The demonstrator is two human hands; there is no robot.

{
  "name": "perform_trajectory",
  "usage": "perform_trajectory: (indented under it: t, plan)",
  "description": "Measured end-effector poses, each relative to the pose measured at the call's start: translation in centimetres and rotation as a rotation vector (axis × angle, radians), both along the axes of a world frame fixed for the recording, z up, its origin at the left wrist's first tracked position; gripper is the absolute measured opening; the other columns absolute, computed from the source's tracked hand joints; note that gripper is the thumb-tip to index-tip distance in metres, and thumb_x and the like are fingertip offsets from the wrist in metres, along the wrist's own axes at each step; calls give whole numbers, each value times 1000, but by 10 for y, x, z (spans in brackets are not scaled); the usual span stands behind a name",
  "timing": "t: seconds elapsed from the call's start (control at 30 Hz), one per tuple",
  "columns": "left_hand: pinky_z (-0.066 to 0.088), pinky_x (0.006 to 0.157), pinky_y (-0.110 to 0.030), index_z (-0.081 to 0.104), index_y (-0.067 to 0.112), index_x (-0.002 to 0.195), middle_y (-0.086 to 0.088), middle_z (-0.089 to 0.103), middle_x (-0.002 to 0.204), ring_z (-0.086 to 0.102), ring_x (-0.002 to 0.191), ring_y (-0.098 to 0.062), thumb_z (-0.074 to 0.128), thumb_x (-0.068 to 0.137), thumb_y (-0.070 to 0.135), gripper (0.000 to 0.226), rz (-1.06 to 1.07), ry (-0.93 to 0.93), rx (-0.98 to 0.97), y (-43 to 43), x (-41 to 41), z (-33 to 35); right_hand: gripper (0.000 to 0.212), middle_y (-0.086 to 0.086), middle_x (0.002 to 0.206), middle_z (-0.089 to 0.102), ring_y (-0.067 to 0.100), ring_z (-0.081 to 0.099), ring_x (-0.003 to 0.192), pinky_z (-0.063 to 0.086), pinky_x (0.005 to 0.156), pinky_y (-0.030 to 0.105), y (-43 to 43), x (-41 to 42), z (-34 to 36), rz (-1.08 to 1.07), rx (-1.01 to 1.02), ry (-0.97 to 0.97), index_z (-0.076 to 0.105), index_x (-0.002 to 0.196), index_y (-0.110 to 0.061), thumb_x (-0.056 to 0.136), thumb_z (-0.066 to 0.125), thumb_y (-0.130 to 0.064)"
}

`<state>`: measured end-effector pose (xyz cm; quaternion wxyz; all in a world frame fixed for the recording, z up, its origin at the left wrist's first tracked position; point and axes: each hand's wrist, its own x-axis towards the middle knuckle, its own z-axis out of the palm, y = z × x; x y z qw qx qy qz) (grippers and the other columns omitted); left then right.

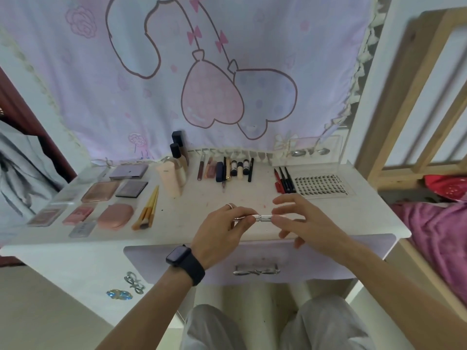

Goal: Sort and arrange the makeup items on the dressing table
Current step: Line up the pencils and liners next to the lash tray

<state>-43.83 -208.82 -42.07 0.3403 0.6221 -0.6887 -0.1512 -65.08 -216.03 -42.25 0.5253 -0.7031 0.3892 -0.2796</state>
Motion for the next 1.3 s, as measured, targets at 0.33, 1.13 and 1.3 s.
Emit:
perform_trajectory:
  t: [0.33, 1.13, 1.3]
  plan:
    - [37, 65, -13, 72, 30, 111, 12, 57, 79, 51, 77, -10, 58, 99, 33, 19, 30, 27, -15, 3, 0, -3, 27, -24, 104, 66, 15, 72, 74, 53, 56, 22, -2, -4, -1, 48, -25, 1, 61, 110, -45, 92, 72, -28]
    - [45, 74, -13, 68, 43, 95, 20, 67, 86, 59, 82, 0, 53, 100, 34, 18, 5, 306, 113, 3, 10, -1, 21, -21, 76, 66, 9, 61, 63, 49, 61, 15, 6, -6, 0, -113, -387, -17, 71, 99, -42, 96, 67, -22]
    - [39, 72, -8, 70, 40, 94, 27, 66, 84, 58, 82, 5, 53, 101, 33, 20, -2, 284, 109, 2, 8, 2, 20, -16, 97, 66, 16, 60, 72, 50, 66, 19, 8, -7, 3, -127, -606, 38, 70, 104, -36, 96, 67, -18]
